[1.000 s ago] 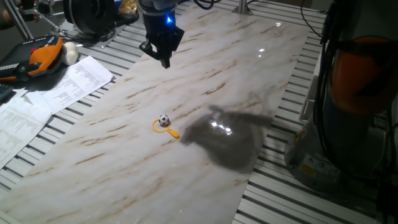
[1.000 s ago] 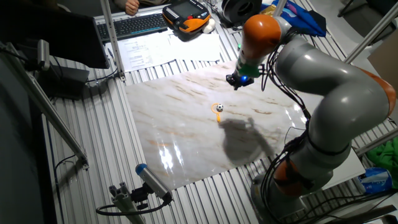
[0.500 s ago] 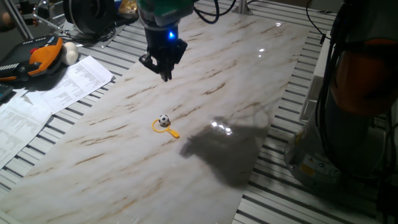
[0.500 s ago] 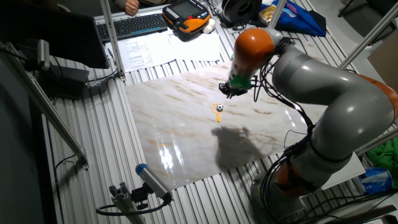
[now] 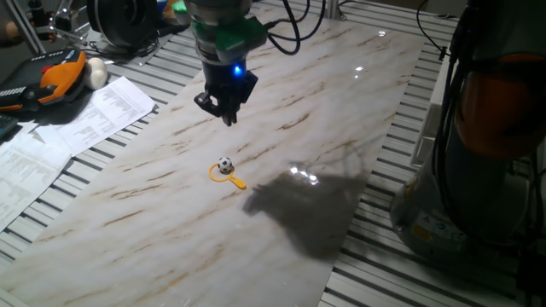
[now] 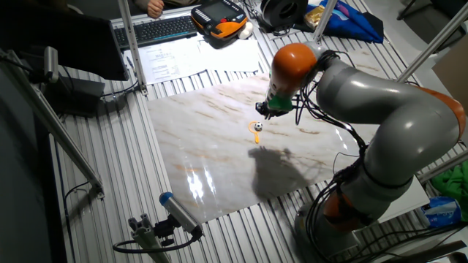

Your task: Remove the bubble ring from the ball

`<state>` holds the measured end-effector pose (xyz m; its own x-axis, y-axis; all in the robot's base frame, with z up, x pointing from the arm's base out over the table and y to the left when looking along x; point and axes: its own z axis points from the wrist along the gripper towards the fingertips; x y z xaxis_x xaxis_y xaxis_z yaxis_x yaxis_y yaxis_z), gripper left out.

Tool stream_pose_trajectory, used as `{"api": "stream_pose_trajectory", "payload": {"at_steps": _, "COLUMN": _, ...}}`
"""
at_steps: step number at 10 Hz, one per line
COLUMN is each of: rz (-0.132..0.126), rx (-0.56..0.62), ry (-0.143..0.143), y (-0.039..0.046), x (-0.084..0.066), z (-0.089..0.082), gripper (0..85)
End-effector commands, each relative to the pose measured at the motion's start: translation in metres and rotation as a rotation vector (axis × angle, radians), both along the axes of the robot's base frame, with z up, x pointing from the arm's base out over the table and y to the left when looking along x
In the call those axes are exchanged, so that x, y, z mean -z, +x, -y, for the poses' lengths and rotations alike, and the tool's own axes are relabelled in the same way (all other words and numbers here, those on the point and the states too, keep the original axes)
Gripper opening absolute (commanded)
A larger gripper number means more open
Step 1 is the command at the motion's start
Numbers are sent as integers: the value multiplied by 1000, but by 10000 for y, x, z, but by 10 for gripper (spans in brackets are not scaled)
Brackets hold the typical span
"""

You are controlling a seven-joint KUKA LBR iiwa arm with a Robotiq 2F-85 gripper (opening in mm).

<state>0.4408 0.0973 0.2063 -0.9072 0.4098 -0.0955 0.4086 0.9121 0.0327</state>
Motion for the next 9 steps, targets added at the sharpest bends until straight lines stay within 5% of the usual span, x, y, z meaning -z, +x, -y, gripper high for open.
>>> {"api": "stream_pose_trajectory", "payload": {"at_steps": 1, "rz": 4, "rx": -2, "ry": -3, "y": -4, "x": 11, "z": 0, "gripper": 170}}
{"api": "stream_pose_trajectory", "payload": {"at_steps": 7, "rz": -26, "rx": 41, "ry": 1, "y": -4, "x": 1, "z": -2, "gripper": 170}}
{"api": "stream_pose_trajectory", "payload": {"at_steps": 9, "rz": -16, "rx": 24, "ry": 55, "y": -4, "x": 1, "z": -2, "gripper": 170}}
